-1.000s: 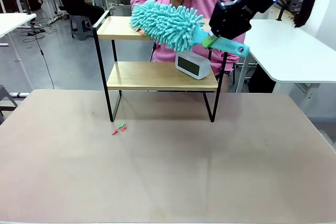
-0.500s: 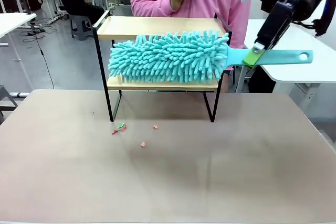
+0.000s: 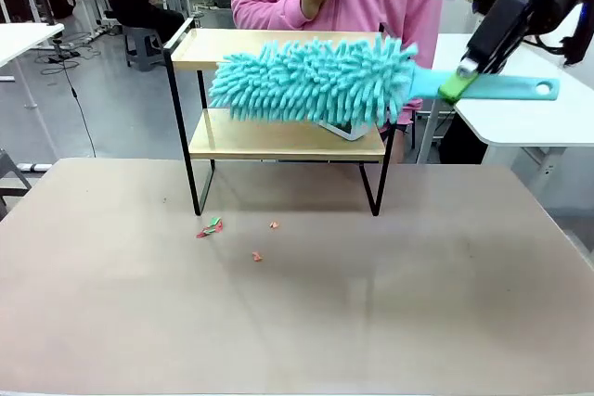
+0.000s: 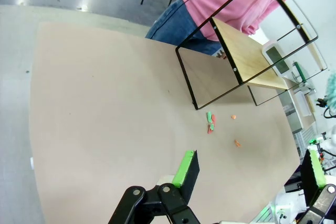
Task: Clean the shelf.
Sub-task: Clean the remaining tier of the Shelf with the Duster once objects are removed.
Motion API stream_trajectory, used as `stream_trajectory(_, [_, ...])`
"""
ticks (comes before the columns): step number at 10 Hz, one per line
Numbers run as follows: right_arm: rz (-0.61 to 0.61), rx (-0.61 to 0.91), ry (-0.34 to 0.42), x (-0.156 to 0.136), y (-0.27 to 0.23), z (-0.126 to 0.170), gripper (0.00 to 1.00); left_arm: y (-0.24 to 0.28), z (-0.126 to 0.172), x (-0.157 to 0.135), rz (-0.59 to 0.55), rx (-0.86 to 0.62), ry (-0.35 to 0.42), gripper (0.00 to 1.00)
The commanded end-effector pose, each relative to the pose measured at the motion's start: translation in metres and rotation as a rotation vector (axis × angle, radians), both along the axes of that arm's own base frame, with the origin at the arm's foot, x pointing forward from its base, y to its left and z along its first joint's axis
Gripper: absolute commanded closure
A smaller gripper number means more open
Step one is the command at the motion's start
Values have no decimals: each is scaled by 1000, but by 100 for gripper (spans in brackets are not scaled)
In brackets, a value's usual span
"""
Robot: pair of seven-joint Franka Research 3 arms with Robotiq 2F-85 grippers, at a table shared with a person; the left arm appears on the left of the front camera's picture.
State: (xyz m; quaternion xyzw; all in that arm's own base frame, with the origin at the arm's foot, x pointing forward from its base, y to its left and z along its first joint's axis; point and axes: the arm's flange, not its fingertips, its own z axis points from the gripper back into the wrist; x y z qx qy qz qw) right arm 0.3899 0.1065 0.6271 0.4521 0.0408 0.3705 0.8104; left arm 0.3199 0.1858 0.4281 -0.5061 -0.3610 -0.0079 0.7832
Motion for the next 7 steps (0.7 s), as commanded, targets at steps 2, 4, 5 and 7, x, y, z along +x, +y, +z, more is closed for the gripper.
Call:
stream_trajectory(2, [-108,490,-94,-59,-127,8,88,-2,0,1,3,-6,-29,0])
stream_trajectory(4, [-269,496,-35,-96,-182,-36,88,-2,0,1,3,-6,-29,0])
stream_trajectory(5, [-440,572,-10,-114,-209,-63,88,-2,0,1,3,-6,-29,0])
stream_trajectory(7, [-593,496,214,-134,-233,-115,88,-2,0,1,3,-6,-29,0])
